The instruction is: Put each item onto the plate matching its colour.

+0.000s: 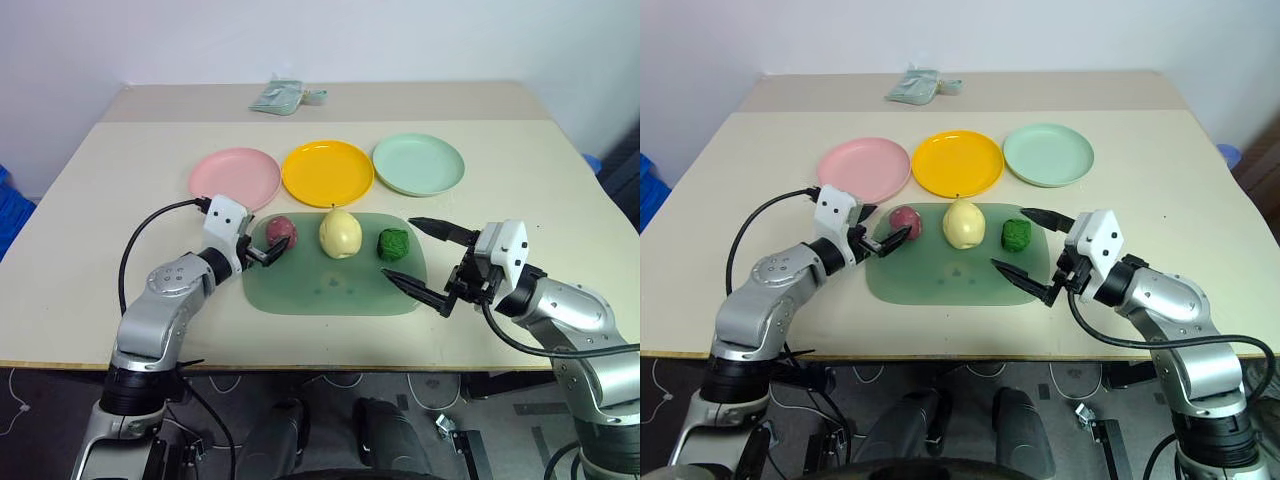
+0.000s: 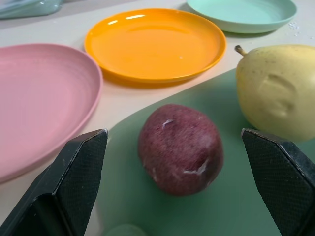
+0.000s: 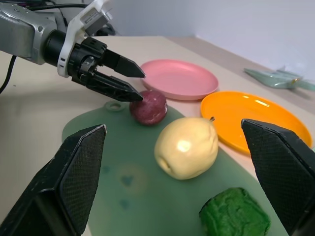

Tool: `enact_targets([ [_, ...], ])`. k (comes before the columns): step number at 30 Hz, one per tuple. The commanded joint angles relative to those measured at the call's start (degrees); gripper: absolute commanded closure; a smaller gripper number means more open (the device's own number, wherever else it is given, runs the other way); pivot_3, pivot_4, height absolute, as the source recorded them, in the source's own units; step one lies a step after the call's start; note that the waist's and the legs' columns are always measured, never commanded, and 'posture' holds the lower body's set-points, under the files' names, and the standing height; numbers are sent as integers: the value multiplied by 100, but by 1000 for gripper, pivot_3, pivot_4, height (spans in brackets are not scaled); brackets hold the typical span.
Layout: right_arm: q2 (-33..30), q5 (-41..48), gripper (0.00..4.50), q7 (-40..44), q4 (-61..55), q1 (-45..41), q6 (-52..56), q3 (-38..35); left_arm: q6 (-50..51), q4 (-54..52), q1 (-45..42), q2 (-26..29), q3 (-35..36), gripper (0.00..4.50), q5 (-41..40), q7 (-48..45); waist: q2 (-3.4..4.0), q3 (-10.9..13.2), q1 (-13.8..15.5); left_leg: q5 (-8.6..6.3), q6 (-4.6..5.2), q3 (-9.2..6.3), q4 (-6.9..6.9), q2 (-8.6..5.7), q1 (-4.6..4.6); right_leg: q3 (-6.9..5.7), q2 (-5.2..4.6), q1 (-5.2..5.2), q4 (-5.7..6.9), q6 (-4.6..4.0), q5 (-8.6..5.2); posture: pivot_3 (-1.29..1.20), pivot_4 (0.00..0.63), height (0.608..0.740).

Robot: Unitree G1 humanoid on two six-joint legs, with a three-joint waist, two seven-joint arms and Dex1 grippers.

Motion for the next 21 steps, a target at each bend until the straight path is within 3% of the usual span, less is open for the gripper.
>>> enact_targets([
  [1,-10,-20,0,-79,-62,-58,-150,-99,58,183,-215,-19,-125,49,149,65,0,0,-8,0,0,0,0,0,0,0,0,0,0,0,0,0,150,740],
  [2,-11,-21,0,-93,-77,-46,-158,-96,82,239,-250,-27,-167,49,164,51,0,0,-9,0,0,0,-1,0,0,0,0,0,0,0,0,0,150,740],
  [5,-18,-23,0,-101,-101,45,-211,-116,-25,478,-356,-71,-329,800,306,26,0,0,-9,0,0,0,-2,0,0,0,0,-1,0,0,0,0,150,740],
  [8,-19,-64,0,-64,-36,152,-318,-131,-122,862,-508,-185,-418,2158,425,49,0,0,17,0,0,-1,-1,0,0,0,0,0,0,0,0,0,150,740],
  [10,-19,-83,0,-61,-19,190,-368,-128,-205,1009,-574,-245,-445,2629,477,40,0,0,10,0,0,-1,2,0,1,-1,0,2,0,1,1,0,150,740],
  [16,-21,-88,0,-171,-122,248,-372,-112,-382,742,-435,-275,-198,2732,425,26,0,0,-11,1,0,-1,-1,0,1,0,0,0,1,1,1,0,150,740],
  [21,15,-93,0,-288,-52,75,-324,-37,-689,1127,-911,-332,397,2732,736,905,-3,1,-3,1,-1,-2,1,0,0,0,1,-2,2,0,1,0,150,740],
])
